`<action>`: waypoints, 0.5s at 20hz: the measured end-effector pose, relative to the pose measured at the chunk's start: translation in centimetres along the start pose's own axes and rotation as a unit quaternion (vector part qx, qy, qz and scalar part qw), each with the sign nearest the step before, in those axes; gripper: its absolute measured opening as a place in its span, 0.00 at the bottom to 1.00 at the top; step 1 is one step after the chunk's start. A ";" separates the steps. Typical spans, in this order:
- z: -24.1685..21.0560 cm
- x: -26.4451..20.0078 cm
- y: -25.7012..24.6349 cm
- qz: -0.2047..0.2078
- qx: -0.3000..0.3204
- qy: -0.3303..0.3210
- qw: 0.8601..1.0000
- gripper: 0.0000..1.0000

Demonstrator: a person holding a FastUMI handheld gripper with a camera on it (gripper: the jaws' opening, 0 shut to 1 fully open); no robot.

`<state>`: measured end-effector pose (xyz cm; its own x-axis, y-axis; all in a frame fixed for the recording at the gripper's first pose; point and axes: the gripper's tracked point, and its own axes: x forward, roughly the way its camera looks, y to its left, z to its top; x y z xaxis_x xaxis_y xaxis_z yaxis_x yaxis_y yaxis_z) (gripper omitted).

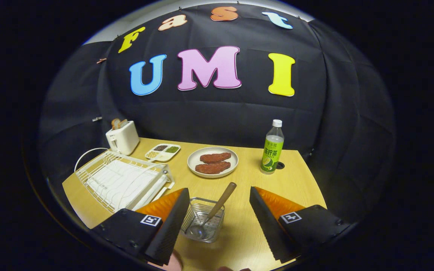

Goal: Take the plate from the dish rack, then take the spoon from the basket and place it into the plate.

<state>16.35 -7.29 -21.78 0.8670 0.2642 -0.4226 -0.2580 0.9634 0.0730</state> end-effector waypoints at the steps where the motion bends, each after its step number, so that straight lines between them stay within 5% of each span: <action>1: -0.3 0.6 -0.1 -0.002 0.007 0.005 1.000 0.98; 6: -2.0 4.4 -0.2 -0.006 0.021 0.035 0.999 0.96; 10: -3.7 6.6 -0.3 -0.008 0.049 0.074 0.996 0.80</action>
<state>20.53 -5.97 -27.91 0.7969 0.2465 -0.5515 -0.1958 0.9691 0.1501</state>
